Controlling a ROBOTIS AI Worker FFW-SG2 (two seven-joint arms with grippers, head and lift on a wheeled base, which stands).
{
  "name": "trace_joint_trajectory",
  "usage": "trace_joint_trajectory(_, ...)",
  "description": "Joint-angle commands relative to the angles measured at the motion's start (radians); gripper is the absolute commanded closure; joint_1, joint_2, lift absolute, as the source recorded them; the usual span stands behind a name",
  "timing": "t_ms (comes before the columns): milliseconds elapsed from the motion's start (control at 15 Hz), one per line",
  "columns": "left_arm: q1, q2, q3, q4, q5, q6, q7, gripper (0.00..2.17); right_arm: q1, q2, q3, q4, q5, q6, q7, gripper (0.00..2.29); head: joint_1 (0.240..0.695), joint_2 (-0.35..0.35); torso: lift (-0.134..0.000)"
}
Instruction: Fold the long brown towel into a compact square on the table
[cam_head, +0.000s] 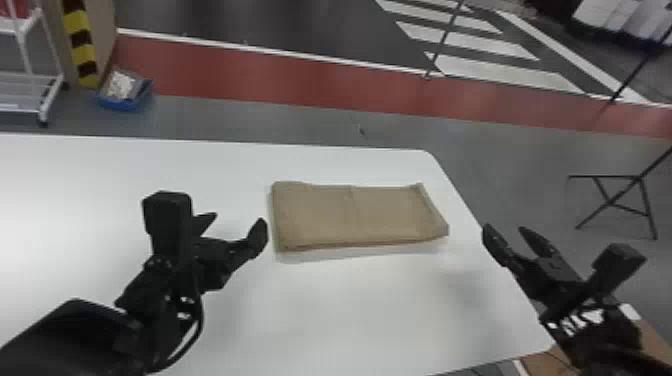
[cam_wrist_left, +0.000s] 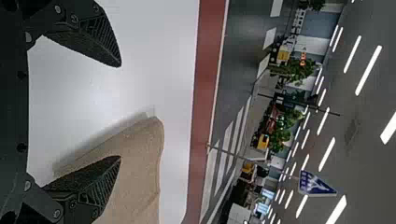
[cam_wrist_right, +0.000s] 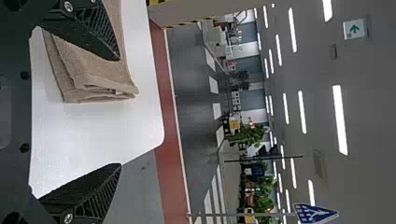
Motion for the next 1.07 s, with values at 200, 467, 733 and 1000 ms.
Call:
trace_joint_trajectory(200,-0.009,-0.087,-0.084,0.137,-0.015,-0.113,0.031,0.22,0.079,0.044,-0.033,-0.053,-0.023,-0.041,0.039,0.08,0.695,-0.350,-0.124)
trace_joint_trajectory(467,-0.049,-0.127,-0.123,0.247,-0.043,-0.153,0.032,0.27,0.099,0.056,-0.034,-0.053,-0.026,-0.072,0.053,0.08,0.695,-0.350,-0.124)
trace_joint_trajectory(733,-0.094,-0.127,-0.189,0.308,-0.046,-0.196,0.057,0.27,0.119,0.056,-0.059,-0.055,-0.046,-0.091,0.065,0.08,0.695,-0.350,-0.124)
trace_joint_trajectory(1000,-0.098,-0.127,-0.190,0.324,-0.049,-0.209,0.054,0.42,0.128,0.057,-0.068,-0.055,-0.052,-0.091,0.071,0.08,0.695,-0.350,-0.124)
